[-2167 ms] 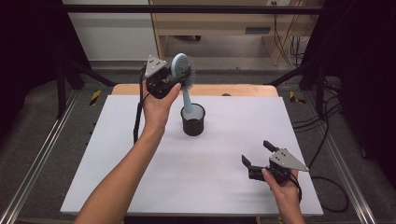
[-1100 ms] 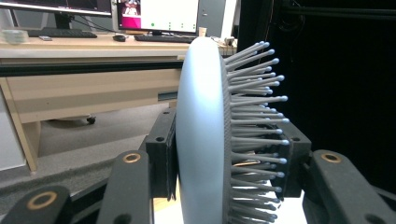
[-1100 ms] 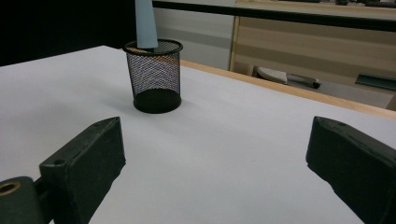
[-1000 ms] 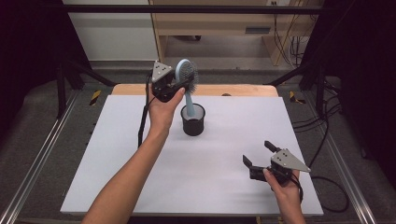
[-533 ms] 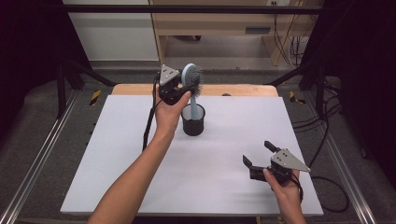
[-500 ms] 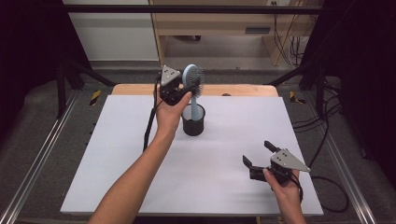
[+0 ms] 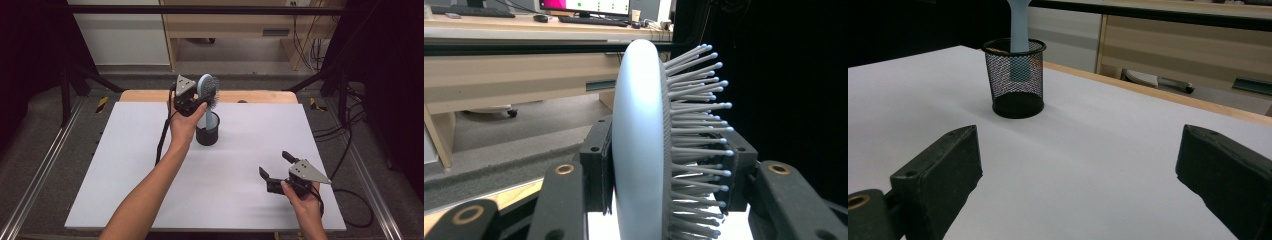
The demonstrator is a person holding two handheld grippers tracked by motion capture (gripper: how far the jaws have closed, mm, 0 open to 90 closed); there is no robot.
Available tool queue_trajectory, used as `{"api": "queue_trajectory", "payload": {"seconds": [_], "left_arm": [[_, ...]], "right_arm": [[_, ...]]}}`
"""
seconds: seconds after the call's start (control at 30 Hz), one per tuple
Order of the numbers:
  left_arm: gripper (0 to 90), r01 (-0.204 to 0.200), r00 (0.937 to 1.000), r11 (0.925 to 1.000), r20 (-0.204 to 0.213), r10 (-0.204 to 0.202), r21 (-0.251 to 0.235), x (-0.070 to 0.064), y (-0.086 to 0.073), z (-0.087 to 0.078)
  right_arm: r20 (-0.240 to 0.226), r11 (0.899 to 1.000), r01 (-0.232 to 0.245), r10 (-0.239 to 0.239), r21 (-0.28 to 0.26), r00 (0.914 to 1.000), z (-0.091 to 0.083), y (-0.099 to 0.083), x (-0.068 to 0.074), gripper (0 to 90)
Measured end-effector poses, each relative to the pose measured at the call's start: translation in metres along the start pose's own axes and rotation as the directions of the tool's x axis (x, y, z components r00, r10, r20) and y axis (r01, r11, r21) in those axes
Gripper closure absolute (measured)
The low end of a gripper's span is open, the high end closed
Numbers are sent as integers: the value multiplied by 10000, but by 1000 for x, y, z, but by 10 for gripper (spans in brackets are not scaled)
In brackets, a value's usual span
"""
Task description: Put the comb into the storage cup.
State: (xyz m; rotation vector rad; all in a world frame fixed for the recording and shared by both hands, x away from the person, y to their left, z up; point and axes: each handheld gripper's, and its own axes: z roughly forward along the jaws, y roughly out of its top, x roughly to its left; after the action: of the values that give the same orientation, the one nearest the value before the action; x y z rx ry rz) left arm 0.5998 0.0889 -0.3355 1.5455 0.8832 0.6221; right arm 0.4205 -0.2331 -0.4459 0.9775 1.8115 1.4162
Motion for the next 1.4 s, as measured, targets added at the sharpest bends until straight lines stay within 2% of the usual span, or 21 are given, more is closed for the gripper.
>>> {"api": "queue_trajectory", "payload": {"seconds": [0.57,0.7,1.4], "left_arm": [[511,-33,10000,9999,-3,33,152,-1,-9,3],[510,100,9999,9998,-31,-100,163,0,-12,3],[508,287,9996,9992,-77,-285,282,5,-20,3]], "right_arm": [[-19,10000,48,-48,10,10000,1,0,0,45],[-33,10000,61,-61,38,10000,1,-1,1,45],[-120,10000,46,-45,81,9999,5,-1,3,44]]}}
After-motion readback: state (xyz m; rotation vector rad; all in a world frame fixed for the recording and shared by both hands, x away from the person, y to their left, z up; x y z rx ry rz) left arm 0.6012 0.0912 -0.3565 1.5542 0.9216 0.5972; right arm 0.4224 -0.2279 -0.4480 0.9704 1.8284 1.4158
